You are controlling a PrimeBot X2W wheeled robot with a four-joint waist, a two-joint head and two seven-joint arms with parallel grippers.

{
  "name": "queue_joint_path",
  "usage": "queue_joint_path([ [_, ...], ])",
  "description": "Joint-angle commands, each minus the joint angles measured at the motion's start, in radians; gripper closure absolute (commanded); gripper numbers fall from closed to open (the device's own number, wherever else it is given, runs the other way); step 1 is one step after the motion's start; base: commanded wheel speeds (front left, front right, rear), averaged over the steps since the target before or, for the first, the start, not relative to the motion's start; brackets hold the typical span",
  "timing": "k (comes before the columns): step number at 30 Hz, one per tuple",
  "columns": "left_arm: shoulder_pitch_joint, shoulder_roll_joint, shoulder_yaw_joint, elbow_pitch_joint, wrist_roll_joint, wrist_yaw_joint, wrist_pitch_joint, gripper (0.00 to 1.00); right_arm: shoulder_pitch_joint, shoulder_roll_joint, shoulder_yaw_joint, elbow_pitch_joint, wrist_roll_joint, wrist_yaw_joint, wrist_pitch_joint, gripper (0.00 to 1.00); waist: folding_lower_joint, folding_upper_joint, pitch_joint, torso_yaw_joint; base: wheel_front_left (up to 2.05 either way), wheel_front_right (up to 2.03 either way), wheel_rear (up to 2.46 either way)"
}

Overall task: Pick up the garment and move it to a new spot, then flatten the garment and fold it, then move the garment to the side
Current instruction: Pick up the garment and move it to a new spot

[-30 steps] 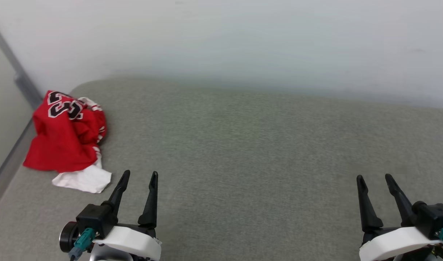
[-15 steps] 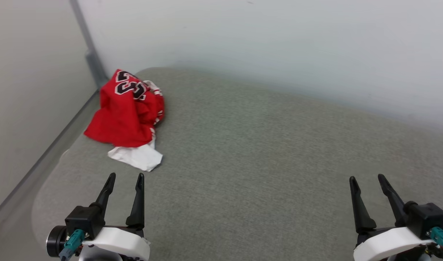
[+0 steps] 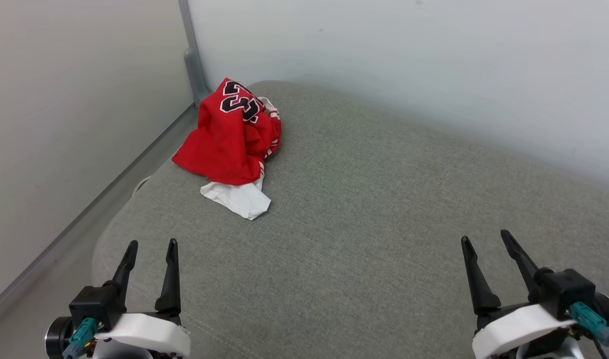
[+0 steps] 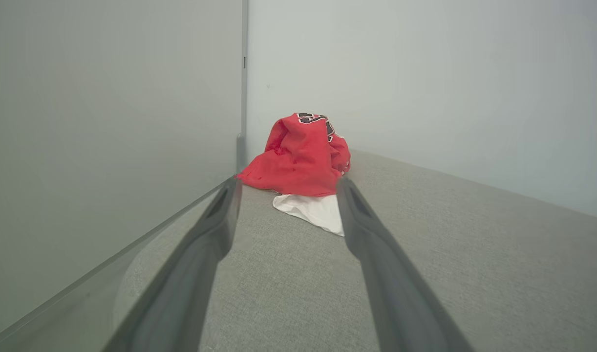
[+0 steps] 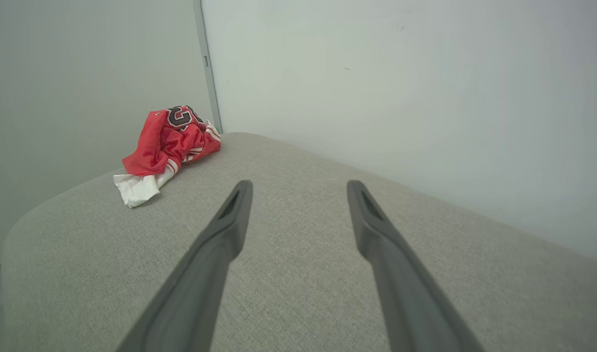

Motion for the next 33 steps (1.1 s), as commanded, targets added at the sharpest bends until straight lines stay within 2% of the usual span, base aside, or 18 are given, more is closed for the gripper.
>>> queue_joint_path([
  [1,0.007,-0.001,0.003,-0.005,-0.001,0.0,-0.002,0.0,-0.015,0.001,0.002,-0.003,-0.004,-0.001,0.002,0.0,0.0,0.0,0.005,0.003,0.0,0.0,0.0],
  [12,-0.063,0.0,0.02,0.004,-0.015,0.0,-0.002,0.0,-0.058,0.001,-0.013,-0.042,-0.043,-0.001,0.018,0.0,0.0,0.0,0.05,0.007,0.0,0.0,0.0],
  [19,-0.243,0.019,0.016,0.071,-0.069,0.0,-0.002,0.0,-0.119,-0.031,-0.027,-0.142,-0.078,-0.001,0.072,0.0,0.0,0.0,0.186,-0.049,0.0,0.0,0.0],
  [27,-0.515,0.097,-0.006,0.168,-0.161,0.0,0.007,0.0,-0.204,-0.057,-0.028,-0.259,-0.104,-0.001,0.131,0.0,0.0,0.0,0.393,-0.118,0.0,0.0,0.0],
  [33,-0.708,0.195,-0.011,0.268,-0.273,0.0,0.13,0.0,-0.267,-0.075,-0.015,-0.317,-0.104,-0.001,0.152,0.0,0.0,0.0,0.519,-0.161,0.0,0.0,0.0],
])
